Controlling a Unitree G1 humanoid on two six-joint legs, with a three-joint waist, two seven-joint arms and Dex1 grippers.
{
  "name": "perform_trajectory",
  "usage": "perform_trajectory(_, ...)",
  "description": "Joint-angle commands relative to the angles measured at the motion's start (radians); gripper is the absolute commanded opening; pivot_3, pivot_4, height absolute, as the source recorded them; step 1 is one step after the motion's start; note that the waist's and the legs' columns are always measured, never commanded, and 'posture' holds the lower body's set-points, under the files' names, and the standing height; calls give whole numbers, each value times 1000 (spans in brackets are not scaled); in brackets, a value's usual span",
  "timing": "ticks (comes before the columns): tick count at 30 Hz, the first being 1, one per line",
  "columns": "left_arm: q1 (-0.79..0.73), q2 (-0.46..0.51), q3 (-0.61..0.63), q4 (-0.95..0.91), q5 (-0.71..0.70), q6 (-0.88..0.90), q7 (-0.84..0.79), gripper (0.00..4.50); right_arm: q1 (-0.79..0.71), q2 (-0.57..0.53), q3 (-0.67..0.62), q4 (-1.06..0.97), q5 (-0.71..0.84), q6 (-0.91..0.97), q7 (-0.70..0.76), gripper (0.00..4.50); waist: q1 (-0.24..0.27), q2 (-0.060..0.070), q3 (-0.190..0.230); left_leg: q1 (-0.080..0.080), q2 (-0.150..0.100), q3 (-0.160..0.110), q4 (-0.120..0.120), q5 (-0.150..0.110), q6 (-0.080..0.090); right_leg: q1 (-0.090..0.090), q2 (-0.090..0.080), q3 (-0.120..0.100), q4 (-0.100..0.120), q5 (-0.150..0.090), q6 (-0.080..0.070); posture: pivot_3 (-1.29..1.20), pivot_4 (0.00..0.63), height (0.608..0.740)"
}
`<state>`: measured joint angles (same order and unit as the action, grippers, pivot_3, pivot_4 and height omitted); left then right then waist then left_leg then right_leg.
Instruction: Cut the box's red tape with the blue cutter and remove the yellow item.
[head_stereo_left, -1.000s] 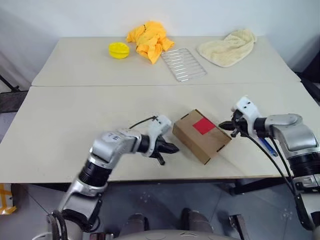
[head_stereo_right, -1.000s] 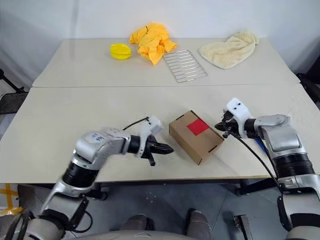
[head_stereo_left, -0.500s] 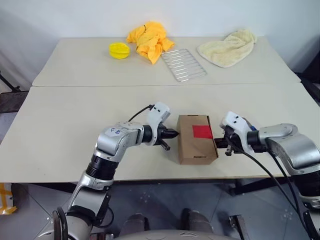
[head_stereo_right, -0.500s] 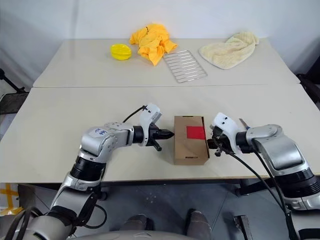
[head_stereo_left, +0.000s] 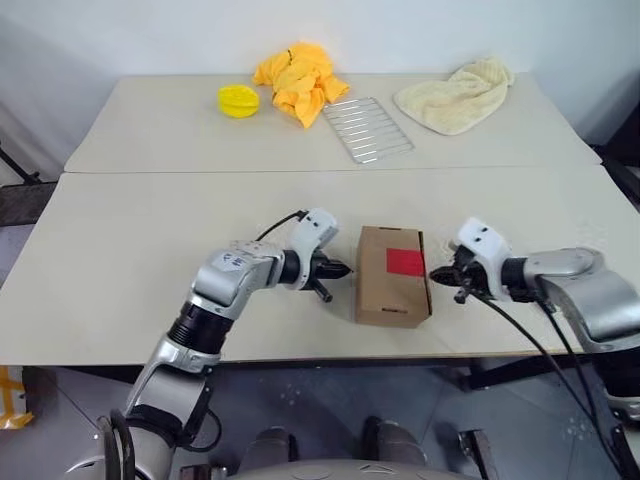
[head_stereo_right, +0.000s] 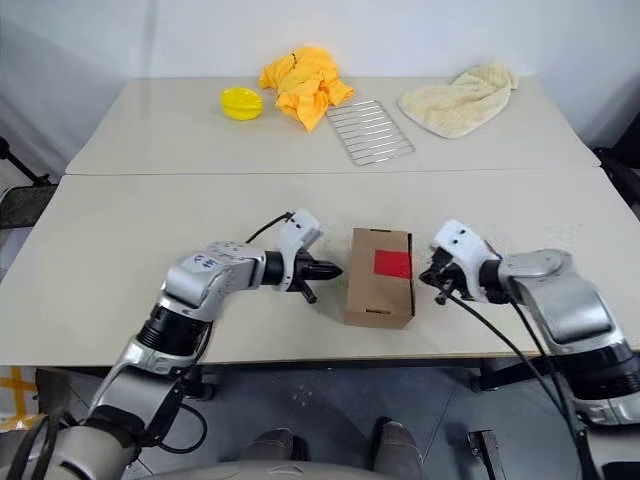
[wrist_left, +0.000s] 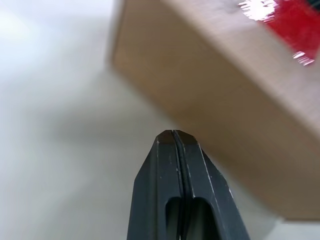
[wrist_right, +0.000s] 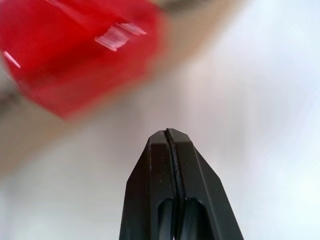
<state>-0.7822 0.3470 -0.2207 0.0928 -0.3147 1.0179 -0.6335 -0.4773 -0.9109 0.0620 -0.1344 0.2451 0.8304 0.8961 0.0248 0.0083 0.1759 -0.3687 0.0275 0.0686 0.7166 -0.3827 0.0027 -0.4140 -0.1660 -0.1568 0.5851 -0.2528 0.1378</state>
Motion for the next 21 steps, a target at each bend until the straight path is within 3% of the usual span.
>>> perform_trajectory(1, -35, 41, 53, -18, -30, -20, -57, 0, -9, -20, -120, -58, 19, 38, -55, 364, 0, 0, 0, 0, 0, 0, 0, 0, 0, 0, 0, 0, 0, 0, 0, 0, 150, 740)
perform_trajectory(7, -150, 22, 137, -23, -145, 37, -139, 0, -100, 27, -270, -206, 159, 315, -130, 2344, 4, 0, 0, -1, 0, 0, 1, 0, 0, 0, 0, 0, 0, 0, 0, 0, 150, 740)
perform_trajectory(13, -232, -39, 82, 51, -126, -12, -163, 0, -161, 105, -287, -329, 268, 606, -211, 4433, 1, 0, 0, 0, 0, 0, 0, 0, 0, 0, 0, 0, 0, 0, 0, 0, 150, 740)
perform_trajectory(17, -247, -71, -12, 106, -76, -74, -196, 0, -140, 149, -282, -389, 306, 765, -261, 4472, 2, 0, 0, -1, 0, 0, 0, 0, 0, 0, 0, 0, 0, 0, 0, 0, 150, 740)
perform_trajectory(21, -244, -73, -86, 131, -33, -99, -219, 0, -116, 159, -299, -388, 337, 784, -307, 4472, 0, 0, 0, 0, 0, 0, 0, 0, 0, 0, 0, 0, 1, 0, 0, 0, 150, 740)
